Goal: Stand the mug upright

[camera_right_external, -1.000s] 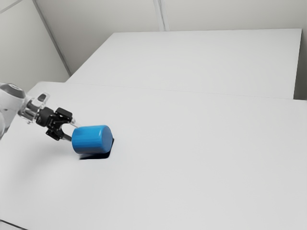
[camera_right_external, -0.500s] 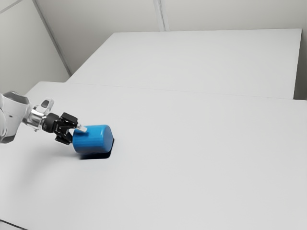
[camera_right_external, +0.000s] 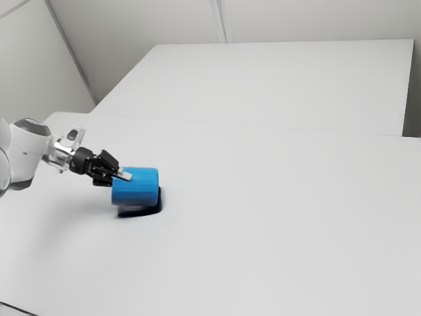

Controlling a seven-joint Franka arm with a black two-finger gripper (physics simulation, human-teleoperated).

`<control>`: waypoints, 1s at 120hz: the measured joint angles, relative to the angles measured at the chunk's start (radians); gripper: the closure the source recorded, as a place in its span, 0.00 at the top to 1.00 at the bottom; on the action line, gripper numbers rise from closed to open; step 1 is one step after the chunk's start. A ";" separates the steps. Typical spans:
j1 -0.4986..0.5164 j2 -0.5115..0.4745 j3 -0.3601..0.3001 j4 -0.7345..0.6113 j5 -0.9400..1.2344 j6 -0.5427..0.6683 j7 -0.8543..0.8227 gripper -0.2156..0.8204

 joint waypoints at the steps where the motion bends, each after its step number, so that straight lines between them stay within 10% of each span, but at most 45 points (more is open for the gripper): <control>1: -0.001 0.000 0.000 0.000 -0.001 0.000 0.000 0.17; 41: -0.024 -0.086 -0.017 0.011 0.039 0.051 -0.010 0.04; 120: -0.168 -0.243 -0.454 0.029 1.023 0.263 -0.585 0.03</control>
